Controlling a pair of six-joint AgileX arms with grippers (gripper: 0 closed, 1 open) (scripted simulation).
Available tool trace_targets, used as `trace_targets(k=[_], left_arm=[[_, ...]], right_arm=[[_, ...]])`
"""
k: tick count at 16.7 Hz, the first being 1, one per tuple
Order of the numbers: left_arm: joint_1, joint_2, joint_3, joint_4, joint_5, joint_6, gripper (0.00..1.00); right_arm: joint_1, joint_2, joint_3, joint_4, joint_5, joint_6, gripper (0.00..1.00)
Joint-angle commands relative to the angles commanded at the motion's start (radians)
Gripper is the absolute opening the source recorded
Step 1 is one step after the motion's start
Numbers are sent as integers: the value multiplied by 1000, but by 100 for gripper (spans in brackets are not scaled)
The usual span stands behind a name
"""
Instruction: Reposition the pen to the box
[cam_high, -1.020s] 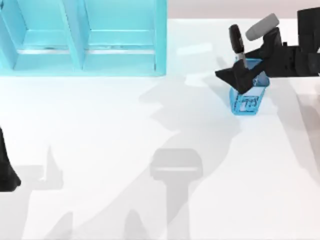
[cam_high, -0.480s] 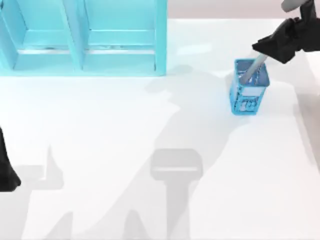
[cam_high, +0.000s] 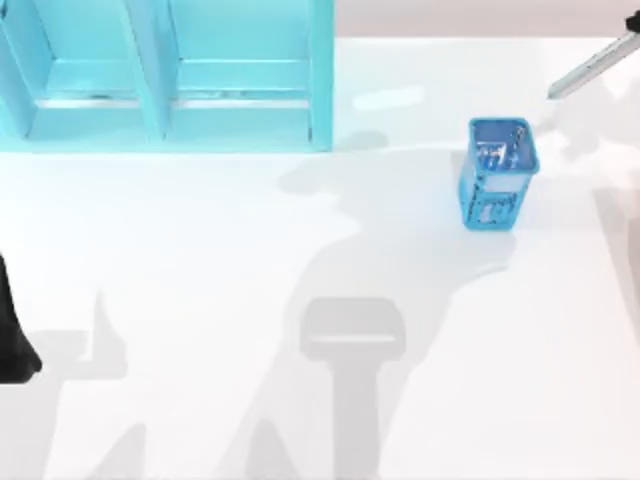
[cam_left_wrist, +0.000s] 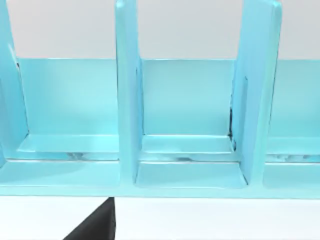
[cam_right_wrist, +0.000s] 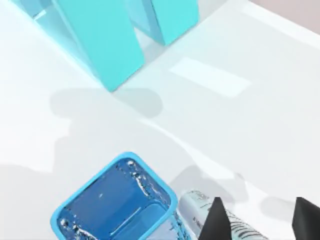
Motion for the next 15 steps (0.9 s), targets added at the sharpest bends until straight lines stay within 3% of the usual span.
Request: trace_targets(k=[9,12,15], left_arm=[[0,0,0,0,0,0,100],[0,0,0,0,0,0,100],[0,0,0,0,0,0,100]], right_arm=[[-25,-43,-10,-53,28,-10,0],[-71,-161,-77,-137,156,-12,0],[-132,-336,-161,-247,364,-18,0]])
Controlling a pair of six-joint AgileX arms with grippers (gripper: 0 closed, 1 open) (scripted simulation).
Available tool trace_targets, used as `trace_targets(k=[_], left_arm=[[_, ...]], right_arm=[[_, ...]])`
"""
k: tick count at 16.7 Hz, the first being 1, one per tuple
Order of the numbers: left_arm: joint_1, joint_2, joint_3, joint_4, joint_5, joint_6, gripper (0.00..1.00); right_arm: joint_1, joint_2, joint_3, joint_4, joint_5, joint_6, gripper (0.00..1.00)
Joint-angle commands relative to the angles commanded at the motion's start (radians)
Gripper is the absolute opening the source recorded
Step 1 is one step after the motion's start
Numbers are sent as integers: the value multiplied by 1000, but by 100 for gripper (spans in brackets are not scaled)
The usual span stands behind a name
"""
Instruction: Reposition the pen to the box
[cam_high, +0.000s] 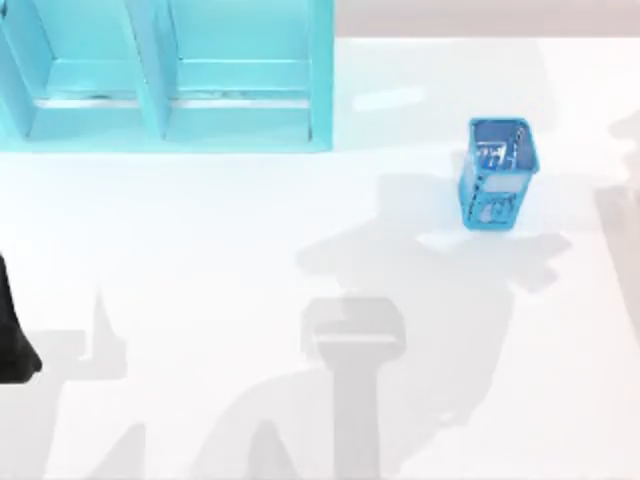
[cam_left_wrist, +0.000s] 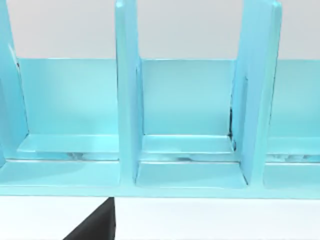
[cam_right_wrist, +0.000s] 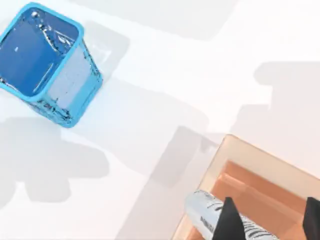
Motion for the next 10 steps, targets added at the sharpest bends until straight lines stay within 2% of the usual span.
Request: trace_targets(k=[3,5,10], left_arm=[[0,0,0,0,0,0,100],[0,0,0,0,0,0,100],[0,0,0,0,0,0,100]], right_arm=[[-61,-168,-88,-108,188,-5,0],[-92,-239,-131,-165,263,-7,0],[-109,-272,-152,-195,297,-8,0]])
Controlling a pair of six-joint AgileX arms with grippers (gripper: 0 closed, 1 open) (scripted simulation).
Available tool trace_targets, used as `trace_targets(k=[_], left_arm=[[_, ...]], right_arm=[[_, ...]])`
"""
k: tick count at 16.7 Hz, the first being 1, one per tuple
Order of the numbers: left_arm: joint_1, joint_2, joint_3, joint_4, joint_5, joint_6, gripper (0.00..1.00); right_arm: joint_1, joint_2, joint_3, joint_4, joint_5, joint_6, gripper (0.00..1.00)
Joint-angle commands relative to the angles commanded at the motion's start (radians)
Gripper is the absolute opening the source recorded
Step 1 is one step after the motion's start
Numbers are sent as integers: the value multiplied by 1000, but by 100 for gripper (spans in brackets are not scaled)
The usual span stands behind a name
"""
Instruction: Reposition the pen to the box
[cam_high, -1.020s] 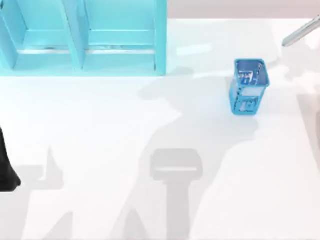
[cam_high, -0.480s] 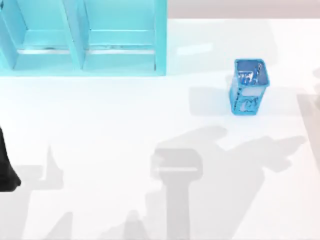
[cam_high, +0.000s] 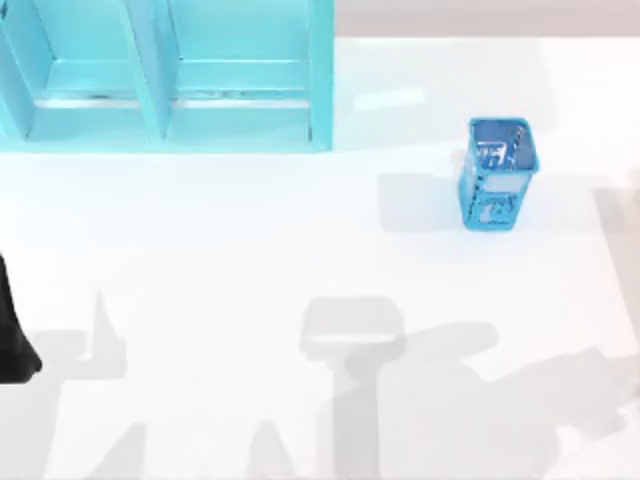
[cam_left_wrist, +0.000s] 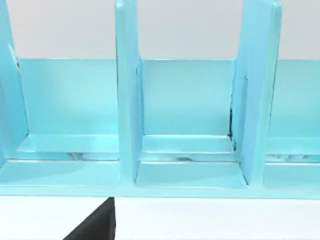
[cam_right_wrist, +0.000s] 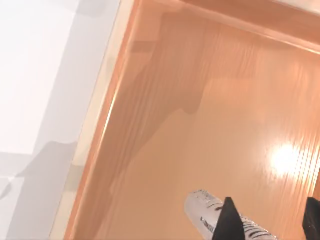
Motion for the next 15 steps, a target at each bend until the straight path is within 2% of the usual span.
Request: trace_targets(k=[4,9,14,15], left_arm=[[0,0,0,0,0,0,100],[0,0,0,0,0,0,100],[0,0,0,0,0,0,100],[0,0,0,0,0,0,100]], right_arm=[[9,4,-38,42,-4,11,0],[28,3,-226,236,10,28,0],[33,3,-253,263,13,31,0],[33,3,-253,263,13,31,8]])
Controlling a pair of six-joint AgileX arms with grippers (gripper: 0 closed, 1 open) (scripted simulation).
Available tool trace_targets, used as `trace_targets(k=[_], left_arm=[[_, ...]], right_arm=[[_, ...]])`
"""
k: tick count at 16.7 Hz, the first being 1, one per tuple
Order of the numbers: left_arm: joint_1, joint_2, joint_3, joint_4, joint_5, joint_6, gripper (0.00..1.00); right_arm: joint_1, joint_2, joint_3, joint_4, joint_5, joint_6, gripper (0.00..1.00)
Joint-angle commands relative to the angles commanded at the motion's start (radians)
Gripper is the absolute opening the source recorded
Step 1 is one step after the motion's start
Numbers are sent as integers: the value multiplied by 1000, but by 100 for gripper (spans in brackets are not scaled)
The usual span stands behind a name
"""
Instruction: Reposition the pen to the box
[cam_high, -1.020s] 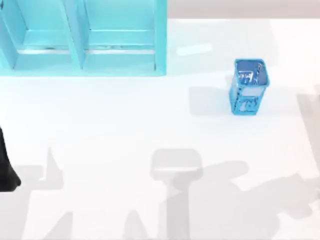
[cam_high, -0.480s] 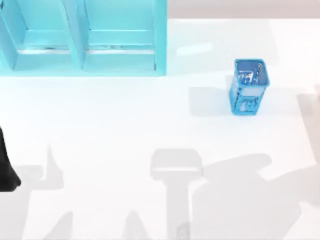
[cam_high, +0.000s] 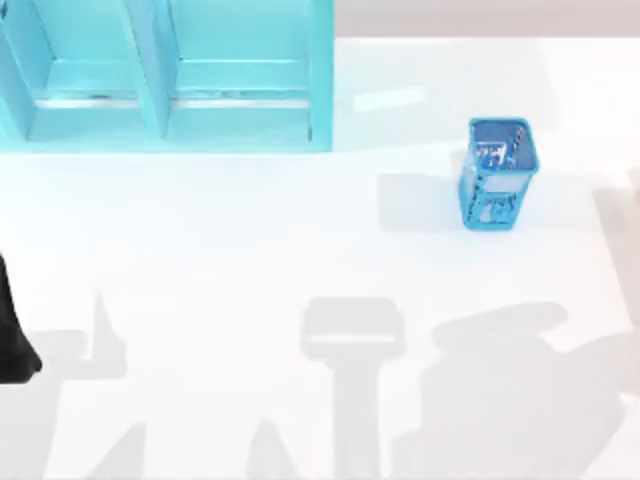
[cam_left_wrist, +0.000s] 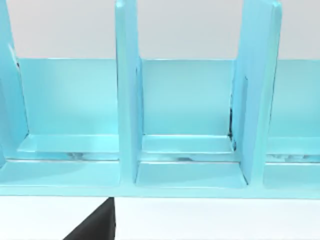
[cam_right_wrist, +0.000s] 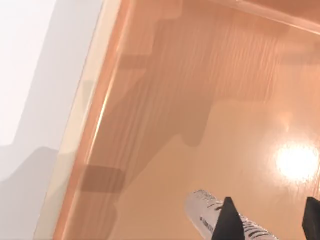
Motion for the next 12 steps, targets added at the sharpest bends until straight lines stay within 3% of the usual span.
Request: trace_targets(k=[12], left_arm=[[0,0,0,0,0,0,100]], right_arm=[[0,0,0,0,0,0,98]])
